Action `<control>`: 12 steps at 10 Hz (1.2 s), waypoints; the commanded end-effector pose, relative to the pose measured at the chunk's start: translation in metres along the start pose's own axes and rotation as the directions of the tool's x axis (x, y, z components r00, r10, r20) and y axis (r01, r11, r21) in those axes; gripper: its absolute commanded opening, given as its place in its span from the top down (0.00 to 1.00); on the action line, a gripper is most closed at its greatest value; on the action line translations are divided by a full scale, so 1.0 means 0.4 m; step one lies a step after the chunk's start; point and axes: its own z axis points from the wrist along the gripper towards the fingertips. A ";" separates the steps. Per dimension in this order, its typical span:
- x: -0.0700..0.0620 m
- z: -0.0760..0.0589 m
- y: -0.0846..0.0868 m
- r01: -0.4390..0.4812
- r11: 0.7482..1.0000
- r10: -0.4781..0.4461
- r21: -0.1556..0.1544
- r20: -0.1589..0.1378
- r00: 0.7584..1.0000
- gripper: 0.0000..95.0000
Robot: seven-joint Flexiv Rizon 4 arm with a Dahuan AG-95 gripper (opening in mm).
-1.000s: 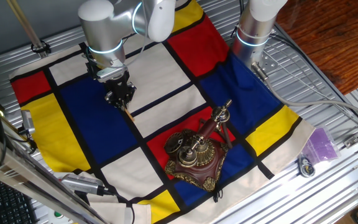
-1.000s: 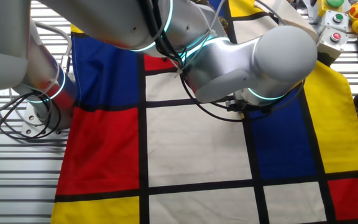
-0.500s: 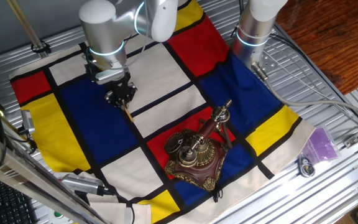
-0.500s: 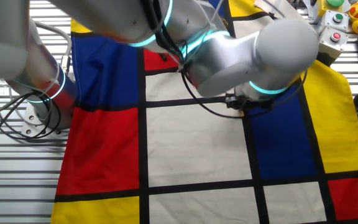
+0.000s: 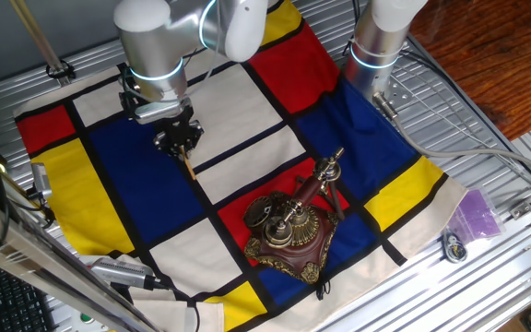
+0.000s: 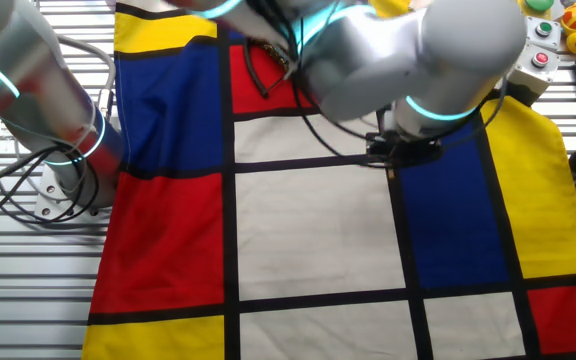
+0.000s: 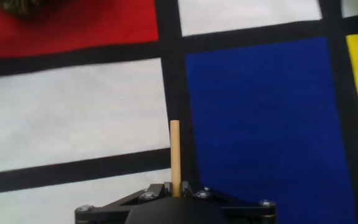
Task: Dial a number on an old rotary phone
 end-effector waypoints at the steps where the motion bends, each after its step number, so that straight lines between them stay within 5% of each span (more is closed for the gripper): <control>1: -0.009 -0.017 -0.013 0.001 1.000 -0.002 -0.014 -0.025 1.000 1.00; 4: -0.026 -0.045 -0.009 0.009 0.999 -0.011 -0.041 -0.054 0.998 1.00; 9: -0.053 -0.066 0.002 -0.048 0.990 0.034 -0.133 -0.110 0.993 1.00; 12: -0.067 -0.073 0.007 -0.049 0.990 0.032 -0.135 -0.127 0.991 1.00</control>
